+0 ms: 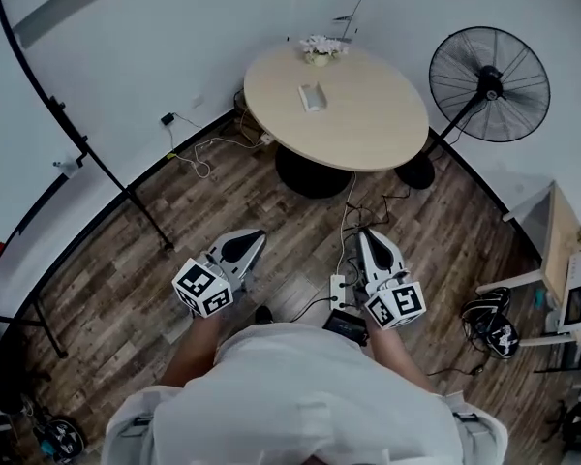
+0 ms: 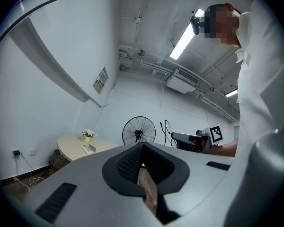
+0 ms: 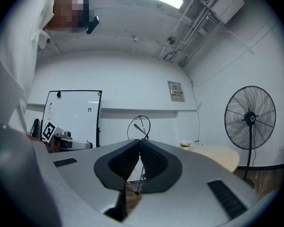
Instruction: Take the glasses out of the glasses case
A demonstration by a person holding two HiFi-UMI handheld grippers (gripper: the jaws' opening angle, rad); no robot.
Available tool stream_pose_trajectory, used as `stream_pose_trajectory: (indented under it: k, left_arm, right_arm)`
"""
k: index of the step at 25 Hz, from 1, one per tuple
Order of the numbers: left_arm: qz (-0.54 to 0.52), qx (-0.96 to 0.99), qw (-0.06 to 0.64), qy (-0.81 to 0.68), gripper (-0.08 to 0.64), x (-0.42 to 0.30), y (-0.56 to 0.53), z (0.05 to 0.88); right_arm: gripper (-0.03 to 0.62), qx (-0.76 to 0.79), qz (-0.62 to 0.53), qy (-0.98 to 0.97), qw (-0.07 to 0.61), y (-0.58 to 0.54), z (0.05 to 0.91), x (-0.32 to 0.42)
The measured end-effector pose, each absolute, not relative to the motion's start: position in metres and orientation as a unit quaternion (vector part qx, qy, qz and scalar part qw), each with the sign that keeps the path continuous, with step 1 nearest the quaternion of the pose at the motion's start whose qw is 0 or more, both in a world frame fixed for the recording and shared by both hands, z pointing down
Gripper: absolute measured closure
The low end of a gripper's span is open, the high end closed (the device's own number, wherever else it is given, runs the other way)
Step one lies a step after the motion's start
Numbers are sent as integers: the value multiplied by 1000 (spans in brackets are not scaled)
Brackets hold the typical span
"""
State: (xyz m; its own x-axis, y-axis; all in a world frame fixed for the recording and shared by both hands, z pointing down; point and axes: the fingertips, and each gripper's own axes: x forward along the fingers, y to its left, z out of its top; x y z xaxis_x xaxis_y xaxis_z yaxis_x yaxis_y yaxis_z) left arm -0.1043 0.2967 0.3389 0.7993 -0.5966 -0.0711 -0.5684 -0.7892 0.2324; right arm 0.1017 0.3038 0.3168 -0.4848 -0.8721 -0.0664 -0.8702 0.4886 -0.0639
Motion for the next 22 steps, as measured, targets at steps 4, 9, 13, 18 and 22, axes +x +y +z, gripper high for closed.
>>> stream_pose_trajectory:
  k: [4,9,13,18,22]
  left_arm:
    - [-75,948,105,-292,548,-116,267,342]
    - [-87,944,138,-286,548,-130,241,365]
    - [-94,948,142,-270,548,-122,224,366]
    - [-95,952,129,-262,548,-108,197,355]
    - [-87,951,127,-268,548,-112,162,356]
  right_arm:
    - [563,-521,-13,852,40,279,317,91]
    - [563,-536,-14,843,32,259,323,82]
    - [563,-538,-15,842,30,238,319,84]
    - [563,-532,-12,846,41,201,313,90]
    - [563,-524,-22,850,53,156,322,86]
